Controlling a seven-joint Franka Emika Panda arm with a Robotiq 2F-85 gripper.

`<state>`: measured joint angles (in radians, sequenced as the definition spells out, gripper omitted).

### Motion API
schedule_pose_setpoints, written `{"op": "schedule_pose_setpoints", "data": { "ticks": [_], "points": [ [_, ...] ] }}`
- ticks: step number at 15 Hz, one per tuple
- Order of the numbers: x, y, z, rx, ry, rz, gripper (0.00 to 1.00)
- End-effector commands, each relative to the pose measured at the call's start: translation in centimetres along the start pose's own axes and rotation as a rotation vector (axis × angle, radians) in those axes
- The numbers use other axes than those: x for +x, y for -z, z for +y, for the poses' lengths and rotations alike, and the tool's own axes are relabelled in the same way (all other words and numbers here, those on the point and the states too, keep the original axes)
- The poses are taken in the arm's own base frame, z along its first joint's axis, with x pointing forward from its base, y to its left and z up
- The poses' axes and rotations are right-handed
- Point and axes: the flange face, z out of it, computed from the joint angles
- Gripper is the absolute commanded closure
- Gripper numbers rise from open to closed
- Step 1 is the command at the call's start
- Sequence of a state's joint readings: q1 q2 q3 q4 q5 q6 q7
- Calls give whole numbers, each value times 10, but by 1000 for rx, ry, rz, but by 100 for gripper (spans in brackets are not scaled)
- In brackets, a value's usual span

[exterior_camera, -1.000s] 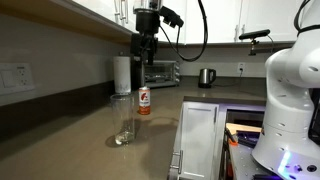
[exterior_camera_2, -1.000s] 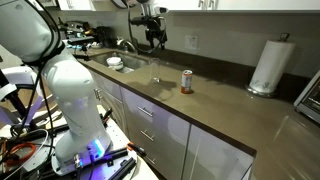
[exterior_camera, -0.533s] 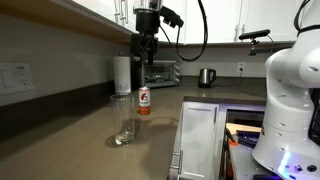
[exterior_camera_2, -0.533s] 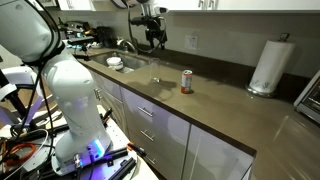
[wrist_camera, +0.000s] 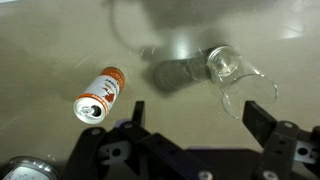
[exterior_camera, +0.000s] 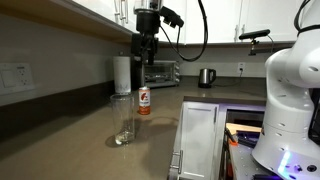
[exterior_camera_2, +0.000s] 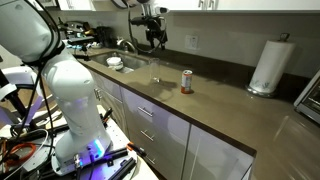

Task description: Pour the juice in the can into the glass.

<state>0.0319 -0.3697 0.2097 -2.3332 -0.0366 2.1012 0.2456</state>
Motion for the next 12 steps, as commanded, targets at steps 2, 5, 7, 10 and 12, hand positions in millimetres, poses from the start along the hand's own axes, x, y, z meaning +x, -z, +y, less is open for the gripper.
{"op": "schedule_pose_setpoints", "data": {
  "ticks": [2,5,7,10,12],
  "points": [
    [-21,7,23,42,-56,-2,0],
    [-38,11,39,78,-85,-28,0],
    [-48,14,55,109,-141,-66,0],
    [-60,20,91,154,-245,-82,0],
    [-64,22,119,208,-332,-69,0]
  ]
}}
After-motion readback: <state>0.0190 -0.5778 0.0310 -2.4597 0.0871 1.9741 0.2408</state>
